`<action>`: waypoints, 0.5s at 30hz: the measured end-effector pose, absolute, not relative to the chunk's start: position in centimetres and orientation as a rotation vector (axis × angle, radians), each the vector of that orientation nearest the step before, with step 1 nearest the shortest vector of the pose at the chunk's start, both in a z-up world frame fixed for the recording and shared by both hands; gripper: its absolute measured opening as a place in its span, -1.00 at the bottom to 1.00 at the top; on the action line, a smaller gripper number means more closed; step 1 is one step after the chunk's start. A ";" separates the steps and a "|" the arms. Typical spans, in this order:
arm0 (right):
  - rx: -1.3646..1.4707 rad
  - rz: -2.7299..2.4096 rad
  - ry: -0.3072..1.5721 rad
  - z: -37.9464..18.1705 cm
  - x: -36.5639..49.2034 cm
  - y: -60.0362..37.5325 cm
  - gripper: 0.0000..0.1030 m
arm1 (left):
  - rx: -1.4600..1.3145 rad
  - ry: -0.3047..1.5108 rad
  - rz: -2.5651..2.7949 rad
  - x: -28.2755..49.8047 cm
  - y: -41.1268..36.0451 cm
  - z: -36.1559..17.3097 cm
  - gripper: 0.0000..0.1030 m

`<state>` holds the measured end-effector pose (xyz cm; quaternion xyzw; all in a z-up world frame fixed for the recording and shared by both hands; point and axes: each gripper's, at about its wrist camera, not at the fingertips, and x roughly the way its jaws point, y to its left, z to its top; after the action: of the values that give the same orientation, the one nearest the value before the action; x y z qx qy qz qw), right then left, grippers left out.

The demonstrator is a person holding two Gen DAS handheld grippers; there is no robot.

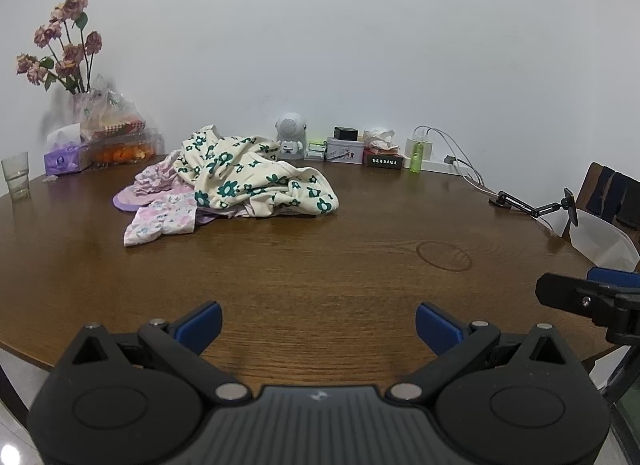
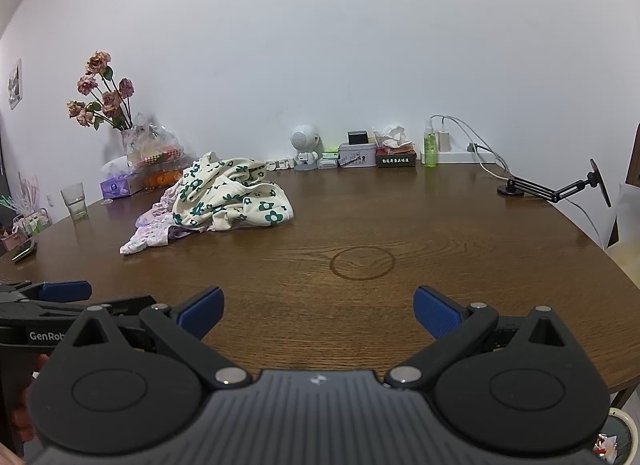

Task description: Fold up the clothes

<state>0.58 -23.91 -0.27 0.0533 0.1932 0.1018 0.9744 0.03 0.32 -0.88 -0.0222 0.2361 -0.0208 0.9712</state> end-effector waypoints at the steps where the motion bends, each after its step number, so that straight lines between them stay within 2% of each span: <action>1: 0.109 0.208 0.393 -0.4 0.6 -23.9 0.99 | -0.045 0.477 -0.043 0.1 0.3 -0.9 1.00; 15: 0.105 0.209 0.393 -0.7 0.8 -23.7 0.99 | -0.042 0.491 -0.050 0.6 0.4 -1.8 1.00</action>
<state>0.77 -23.69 -0.73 0.0520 0.1947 0.1038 0.9740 0.56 0.38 -1.82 -0.0209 0.2428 -0.0249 0.9695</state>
